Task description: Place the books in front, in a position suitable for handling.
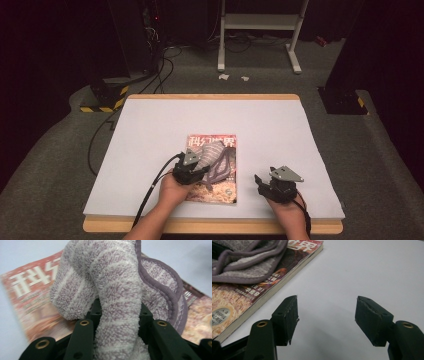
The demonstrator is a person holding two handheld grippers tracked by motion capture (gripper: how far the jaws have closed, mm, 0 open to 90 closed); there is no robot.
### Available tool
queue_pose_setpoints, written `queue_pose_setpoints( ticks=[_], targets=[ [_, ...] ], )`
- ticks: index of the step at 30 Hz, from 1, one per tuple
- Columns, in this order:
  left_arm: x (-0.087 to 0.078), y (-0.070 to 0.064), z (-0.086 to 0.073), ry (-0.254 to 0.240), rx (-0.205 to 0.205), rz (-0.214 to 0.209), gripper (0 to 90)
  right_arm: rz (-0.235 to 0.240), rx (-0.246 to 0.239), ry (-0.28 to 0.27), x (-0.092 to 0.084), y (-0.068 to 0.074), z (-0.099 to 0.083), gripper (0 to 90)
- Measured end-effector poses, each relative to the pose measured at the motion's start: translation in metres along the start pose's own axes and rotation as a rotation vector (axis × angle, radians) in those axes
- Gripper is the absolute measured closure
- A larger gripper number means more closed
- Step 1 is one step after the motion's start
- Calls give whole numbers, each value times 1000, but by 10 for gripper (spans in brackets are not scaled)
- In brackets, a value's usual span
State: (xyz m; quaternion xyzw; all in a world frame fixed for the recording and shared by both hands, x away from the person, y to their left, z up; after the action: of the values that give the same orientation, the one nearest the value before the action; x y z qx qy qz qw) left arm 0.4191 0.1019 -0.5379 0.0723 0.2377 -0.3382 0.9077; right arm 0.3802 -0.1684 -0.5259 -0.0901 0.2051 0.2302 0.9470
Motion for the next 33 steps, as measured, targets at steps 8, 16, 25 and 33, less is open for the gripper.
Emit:
queue_pose_setpoints(
  ticks=[8,16,25,33],
  targets=[
    [-21,35,-10,-4,-38,76,671,-3,5,-5,-2,-1,2,351],
    [-33,65,-15,-3,-91,129,670,-8,20,-8,-3,-5,2,350],
    [-15,32,-5,-2,-30,80,675,-8,11,-7,-3,-3,2,350],
    [17,-10,11,-4,16,-5,675,-7,20,-11,-4,-5,2,350]
  ],
)
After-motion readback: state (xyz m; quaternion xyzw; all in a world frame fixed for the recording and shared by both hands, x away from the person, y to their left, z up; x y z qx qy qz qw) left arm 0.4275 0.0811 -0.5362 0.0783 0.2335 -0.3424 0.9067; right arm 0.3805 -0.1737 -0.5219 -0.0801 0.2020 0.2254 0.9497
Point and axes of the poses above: each handheld gripper's, and its own axes: x roughly forward along the jaws, z roughly out of its top, y roughly to its left, the point moved 6 cm from there along x, roughly forward along the jaws, and after that the axes turned 9 degrees about -y, right-handed, at the moved point
